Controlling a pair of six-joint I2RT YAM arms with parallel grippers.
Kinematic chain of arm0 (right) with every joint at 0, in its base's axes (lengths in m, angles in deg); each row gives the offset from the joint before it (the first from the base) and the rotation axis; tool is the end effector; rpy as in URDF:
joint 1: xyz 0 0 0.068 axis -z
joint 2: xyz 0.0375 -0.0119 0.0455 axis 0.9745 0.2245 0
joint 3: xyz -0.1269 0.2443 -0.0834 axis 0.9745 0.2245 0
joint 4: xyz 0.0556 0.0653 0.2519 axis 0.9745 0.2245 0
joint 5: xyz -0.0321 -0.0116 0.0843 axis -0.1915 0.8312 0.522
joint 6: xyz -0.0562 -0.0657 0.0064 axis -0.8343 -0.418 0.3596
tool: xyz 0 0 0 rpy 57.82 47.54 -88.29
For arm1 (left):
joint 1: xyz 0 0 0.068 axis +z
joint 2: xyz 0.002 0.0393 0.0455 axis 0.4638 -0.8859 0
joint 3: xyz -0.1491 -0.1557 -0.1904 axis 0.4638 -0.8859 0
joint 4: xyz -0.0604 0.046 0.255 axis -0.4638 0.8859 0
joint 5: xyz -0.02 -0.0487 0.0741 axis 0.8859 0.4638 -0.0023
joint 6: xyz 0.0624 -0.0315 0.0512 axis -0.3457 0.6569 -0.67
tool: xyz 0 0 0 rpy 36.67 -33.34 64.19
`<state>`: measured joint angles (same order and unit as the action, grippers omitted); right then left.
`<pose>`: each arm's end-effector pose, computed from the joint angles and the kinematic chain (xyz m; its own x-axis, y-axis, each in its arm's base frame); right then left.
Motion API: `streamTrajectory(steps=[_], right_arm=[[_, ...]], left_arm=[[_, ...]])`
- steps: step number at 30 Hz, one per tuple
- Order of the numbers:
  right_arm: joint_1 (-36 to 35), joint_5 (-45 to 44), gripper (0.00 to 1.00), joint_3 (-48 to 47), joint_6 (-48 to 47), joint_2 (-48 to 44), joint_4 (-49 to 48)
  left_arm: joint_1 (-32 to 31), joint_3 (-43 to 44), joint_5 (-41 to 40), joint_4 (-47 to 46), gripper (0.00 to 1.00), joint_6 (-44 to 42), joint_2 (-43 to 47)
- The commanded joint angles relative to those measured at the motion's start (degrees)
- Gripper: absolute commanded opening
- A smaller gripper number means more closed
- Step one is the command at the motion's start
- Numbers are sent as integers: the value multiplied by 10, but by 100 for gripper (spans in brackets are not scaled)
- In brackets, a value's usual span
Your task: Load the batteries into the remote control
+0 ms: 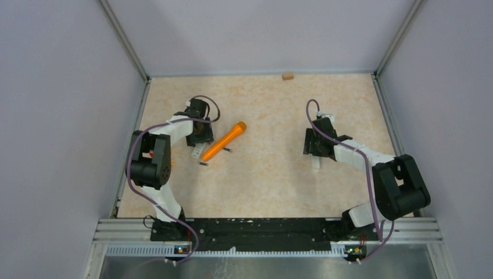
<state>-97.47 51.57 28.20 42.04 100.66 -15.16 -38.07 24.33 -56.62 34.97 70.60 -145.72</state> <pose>0.2878 0.0882 0.1507 -0.7903 0.1244 -0.5999 0.1141 0.9919 0.0553 0.3715 -0.0567 0.1432 -0.8784 -0.2253 -0.4214 -0.2368 0.9712 -0.0257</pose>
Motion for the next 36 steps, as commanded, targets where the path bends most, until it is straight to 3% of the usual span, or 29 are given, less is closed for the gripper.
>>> streamTrajectory(steps=[1, 9, 13, 16, 19, 21, 24, 28, 30, 33, 36], right_arm=[[4, 4, 67, -26, 4, -33, 3], [4, 75, 70, -60, 1, -83, 13], [4, 180, 66, -62, 5, -94, -12], [3, 293, 63, -56, 21, -98, -48], [-11, 380, 59, -42, 65, -102, -91], [-35, 413, 59, -36, 107, -105, -123], [-107, 438, 61, -10, 173, -119, -246], [-203, 363, 65, -10, 225, -142, -342], [-237, 308, 67, -8, 249, -149, -380], [-269, 246, 69, -4, 282, -155, -436], [-274, 272, 70, -20, 303, -137, -476]], left_arm=[[-3, 22, -55, 14, 59, -19, -8], [-4, 88, -101, 51, 15, -45, 2], [-3, 140, -128, 71, 0, -68, 12], [-3, 173, -101, 95, 0, -65, 28], [-3, 179, -28, 90, 0, -54, 70], [-4, 174, 60, 80, 0, -40, 106], [-4, 136, 236, 24, 0, 0, 166], [-8, 53, 454, -118, 0, 107, 238], [-13, 9, 527, -204, 0, 173, 270], [-16, -36, 581, -306, 0, 256, 297], [-23, -60, 616, -395, 0, 332, 316]])
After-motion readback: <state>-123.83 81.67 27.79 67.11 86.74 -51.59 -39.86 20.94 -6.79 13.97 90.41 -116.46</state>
